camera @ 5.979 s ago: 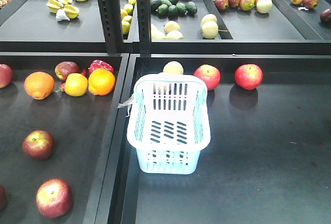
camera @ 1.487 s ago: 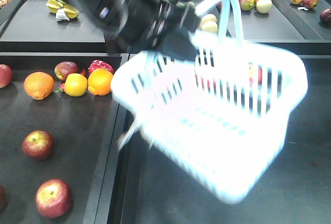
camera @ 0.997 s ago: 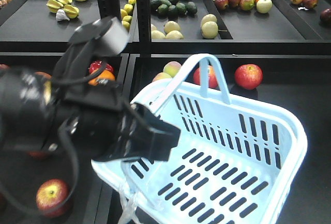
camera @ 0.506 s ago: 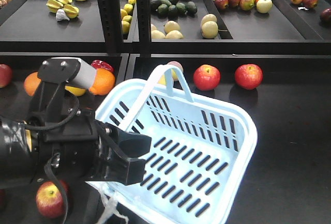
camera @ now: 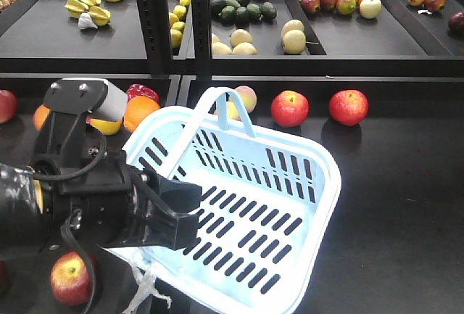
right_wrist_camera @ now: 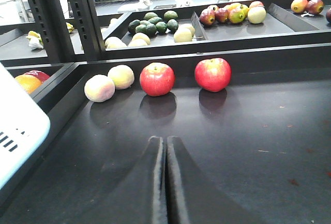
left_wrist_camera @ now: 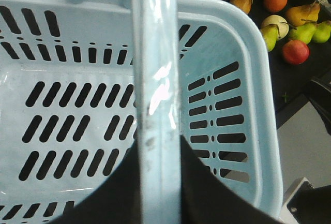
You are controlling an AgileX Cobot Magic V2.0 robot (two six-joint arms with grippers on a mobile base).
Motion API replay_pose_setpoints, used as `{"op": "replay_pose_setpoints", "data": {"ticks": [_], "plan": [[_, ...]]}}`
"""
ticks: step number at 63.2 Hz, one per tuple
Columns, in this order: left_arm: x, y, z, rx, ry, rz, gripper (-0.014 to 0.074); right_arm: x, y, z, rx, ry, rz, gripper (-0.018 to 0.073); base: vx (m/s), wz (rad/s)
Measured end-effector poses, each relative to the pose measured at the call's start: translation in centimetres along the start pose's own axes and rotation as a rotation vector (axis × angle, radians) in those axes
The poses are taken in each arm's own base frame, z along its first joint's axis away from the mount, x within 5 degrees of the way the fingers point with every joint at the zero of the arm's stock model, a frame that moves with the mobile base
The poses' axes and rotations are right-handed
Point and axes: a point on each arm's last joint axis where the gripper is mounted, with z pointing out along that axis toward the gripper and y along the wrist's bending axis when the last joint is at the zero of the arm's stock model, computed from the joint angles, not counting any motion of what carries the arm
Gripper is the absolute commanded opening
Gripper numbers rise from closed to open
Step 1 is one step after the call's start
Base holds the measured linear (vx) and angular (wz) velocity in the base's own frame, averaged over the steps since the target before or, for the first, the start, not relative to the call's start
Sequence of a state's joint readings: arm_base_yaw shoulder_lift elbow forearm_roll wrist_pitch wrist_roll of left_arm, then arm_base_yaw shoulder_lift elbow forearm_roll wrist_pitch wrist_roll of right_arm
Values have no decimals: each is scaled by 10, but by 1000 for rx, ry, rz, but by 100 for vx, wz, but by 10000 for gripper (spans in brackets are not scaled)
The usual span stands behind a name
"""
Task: Pick three apples into basket with both arms
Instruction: 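Pull the held basket toward the robot and hold it low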
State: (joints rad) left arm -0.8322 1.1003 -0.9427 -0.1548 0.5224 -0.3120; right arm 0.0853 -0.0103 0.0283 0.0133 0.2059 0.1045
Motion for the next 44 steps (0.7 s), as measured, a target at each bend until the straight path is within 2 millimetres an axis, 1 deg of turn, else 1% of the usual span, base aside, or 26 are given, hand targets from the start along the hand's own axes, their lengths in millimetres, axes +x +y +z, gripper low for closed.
{"op": "replay_pose_setpoints", "data": {"ticks": [5, 16, 22, 44], "plan": [[0, -1, -3, 11, -5, -14, -7, 0, 0, 0, 0, 0, 0, -4, 0, 0], [-1, -4, -21, 42, -46, -22, -7, 0, 0, 0, 0, 1, 0, -4, 0, 0], [-2, -5, -28, 51, -65, -21, -7, 0, 0, 0, 0, 1, 0, -4, 0, 0], [0, -4, -29, 44, -40, -20, -7, 0, 0, 0, 0, 2, 0, -4, 0, 0]]}}
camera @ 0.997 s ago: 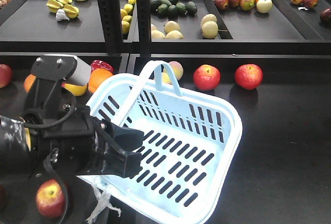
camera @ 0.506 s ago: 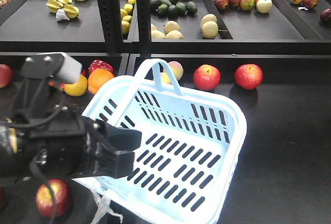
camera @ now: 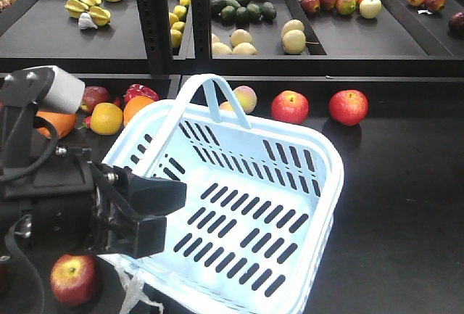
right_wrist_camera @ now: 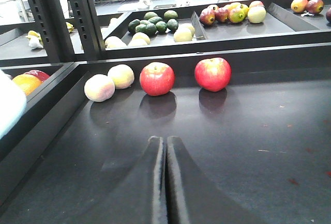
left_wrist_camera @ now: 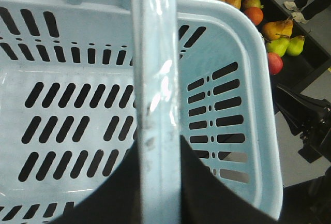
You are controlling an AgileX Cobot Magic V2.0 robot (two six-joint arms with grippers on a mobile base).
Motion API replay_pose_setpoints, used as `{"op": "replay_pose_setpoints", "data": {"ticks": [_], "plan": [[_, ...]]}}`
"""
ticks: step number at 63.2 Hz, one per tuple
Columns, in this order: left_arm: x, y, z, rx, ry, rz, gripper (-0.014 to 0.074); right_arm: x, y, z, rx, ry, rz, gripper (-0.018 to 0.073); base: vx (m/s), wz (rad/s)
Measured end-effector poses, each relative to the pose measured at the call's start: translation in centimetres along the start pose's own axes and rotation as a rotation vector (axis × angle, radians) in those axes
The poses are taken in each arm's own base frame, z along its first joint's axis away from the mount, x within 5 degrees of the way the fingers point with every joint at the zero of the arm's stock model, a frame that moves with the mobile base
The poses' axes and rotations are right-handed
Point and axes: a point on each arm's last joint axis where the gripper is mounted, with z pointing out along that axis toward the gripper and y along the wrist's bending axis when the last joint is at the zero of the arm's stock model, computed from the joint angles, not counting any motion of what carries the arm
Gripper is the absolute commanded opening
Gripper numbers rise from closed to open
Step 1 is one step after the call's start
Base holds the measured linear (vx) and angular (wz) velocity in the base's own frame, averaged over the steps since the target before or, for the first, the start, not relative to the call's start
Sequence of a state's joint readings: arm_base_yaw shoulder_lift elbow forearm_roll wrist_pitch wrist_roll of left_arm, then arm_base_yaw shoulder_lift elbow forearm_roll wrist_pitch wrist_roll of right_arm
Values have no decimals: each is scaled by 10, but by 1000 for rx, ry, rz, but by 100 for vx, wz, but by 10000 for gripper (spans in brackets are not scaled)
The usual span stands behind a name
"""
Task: Pick three apples into basket with both arms
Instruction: 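Pull the held basket toward the robot and hold it low, then drive the base away from the table holding the basket in left gripper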
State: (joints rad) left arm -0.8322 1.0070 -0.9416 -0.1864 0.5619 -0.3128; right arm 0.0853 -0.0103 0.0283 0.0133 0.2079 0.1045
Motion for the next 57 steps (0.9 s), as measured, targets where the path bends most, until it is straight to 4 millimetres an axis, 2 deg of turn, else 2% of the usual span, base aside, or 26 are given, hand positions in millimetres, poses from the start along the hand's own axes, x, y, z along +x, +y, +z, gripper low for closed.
{"op": "replay_pose_setpoints", "data": {"ticks": [57], "plan": [[0, 0, 0, -1, 4, 0, -7, 0, 0, 0, 0, 4, 0, -4, -1, 3]]}}
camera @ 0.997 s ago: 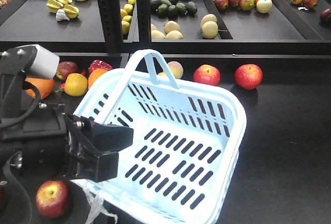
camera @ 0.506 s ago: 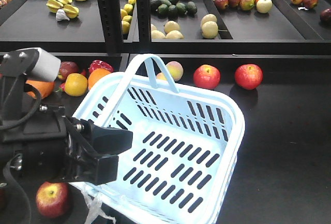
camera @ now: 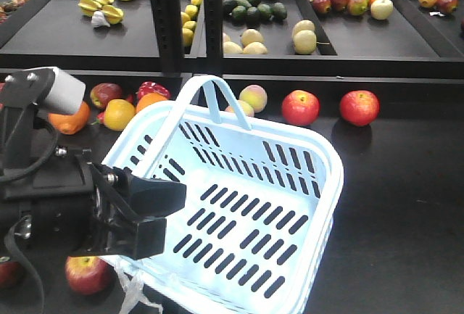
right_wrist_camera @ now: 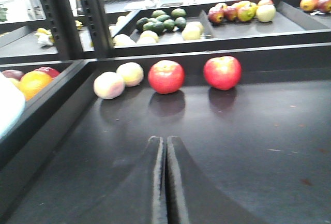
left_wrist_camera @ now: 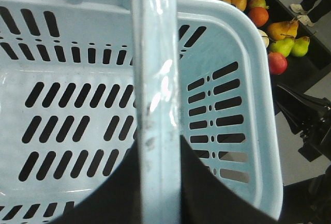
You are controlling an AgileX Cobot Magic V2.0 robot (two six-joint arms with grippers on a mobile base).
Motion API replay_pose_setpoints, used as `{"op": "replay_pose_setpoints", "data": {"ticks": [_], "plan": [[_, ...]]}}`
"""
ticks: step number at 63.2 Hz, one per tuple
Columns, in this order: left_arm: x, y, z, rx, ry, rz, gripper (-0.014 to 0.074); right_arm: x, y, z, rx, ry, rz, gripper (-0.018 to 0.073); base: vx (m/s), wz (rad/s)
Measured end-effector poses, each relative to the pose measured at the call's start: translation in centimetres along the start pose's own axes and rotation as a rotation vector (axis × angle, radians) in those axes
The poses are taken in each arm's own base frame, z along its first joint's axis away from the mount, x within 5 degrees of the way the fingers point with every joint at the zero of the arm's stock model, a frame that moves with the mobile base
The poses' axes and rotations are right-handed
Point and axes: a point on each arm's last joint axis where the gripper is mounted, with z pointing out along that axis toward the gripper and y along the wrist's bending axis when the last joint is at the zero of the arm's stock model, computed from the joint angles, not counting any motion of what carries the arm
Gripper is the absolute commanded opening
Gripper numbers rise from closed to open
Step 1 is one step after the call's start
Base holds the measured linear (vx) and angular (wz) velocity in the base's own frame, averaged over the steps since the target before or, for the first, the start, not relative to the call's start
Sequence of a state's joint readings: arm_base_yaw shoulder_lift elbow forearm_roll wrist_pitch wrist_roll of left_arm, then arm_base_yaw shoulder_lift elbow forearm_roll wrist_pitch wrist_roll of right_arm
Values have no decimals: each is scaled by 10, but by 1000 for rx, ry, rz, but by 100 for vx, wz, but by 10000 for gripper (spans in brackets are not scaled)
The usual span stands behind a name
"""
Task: Pick three apples into basket with both arms
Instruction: 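Drive the base away from the table holding the basket in left gripper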
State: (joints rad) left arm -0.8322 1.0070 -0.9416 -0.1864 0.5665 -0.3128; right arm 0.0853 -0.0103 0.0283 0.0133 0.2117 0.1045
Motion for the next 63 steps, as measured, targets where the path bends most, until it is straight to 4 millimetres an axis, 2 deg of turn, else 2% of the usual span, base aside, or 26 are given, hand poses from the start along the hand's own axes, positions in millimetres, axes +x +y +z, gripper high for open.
{"op": "replay_pose_setpoints", "data": {"ticks": [25, 63], "plan": [[0, 0, 0, 0, 0, 0, -7, 0, 0, 0, 0, 0, 0, -4, -8, 30], [0, 0, 0, 0, 0, 0, -7, 0, 0, 0, 0, 0, 0, -4, -12, 48]]}}
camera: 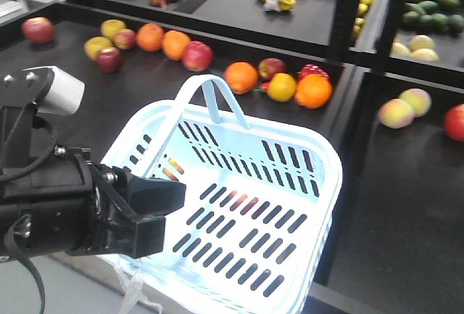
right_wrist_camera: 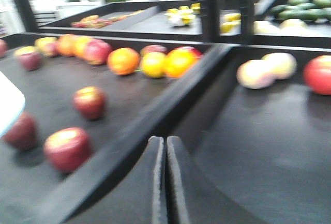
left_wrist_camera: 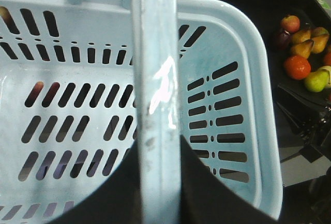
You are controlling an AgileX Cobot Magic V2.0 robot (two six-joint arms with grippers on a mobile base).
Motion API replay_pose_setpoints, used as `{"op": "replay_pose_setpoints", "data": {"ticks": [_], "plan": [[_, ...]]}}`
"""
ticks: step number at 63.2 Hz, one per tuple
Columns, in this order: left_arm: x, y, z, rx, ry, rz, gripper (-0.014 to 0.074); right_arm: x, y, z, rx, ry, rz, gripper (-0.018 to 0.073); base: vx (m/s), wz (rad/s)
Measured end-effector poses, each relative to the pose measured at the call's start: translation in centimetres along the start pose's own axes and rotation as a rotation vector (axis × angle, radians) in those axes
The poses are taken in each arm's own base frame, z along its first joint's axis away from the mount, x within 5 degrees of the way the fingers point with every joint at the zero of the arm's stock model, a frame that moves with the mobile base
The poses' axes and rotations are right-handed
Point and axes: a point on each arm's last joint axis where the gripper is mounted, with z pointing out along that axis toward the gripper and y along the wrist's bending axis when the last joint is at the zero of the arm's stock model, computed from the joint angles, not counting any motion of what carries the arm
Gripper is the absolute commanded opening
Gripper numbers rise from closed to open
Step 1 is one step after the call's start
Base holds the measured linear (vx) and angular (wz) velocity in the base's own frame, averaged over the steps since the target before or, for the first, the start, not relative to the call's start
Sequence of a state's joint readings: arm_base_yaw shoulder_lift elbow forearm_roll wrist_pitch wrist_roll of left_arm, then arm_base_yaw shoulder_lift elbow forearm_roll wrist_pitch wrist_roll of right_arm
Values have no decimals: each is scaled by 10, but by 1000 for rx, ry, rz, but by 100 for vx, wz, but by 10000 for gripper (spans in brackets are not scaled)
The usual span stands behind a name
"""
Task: Pick three apples into basket with both arms
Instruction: 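Drive the base away from the table holding the basket in left gripper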
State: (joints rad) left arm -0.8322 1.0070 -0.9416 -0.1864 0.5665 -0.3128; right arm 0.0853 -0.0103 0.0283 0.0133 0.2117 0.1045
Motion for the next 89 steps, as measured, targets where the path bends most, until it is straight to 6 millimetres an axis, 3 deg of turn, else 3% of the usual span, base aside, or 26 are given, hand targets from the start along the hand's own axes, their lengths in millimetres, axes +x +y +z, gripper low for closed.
{"op": "replay_pose_setpoints", "data": {"ticks": [89], "plan": [[0, 0, 0, 0, 0, 0, -7, 0, 0, 0, 0, 0, 0, -4, -13, 51]]}}
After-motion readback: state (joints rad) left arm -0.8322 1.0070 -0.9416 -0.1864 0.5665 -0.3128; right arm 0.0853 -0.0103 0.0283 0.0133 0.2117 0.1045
